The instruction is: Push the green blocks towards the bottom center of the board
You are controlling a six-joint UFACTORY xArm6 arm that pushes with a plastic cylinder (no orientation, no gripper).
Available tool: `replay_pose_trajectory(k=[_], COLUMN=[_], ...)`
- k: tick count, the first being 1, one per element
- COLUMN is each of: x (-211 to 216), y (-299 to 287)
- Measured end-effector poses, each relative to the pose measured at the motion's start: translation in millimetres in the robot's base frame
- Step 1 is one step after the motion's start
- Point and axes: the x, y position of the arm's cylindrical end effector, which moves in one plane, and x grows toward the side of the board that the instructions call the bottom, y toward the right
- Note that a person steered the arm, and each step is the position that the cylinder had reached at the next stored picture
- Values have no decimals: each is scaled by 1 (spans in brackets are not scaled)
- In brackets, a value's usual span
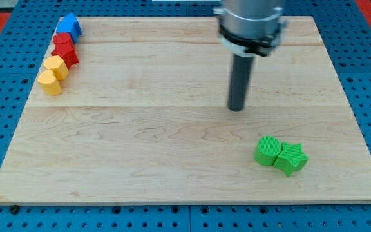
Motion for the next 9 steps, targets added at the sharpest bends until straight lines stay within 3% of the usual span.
replay_pose_trajectory(k=[4, 6, 8, 9], x=[77, 117, 100, 91], y=[130, 112, 13, -9])
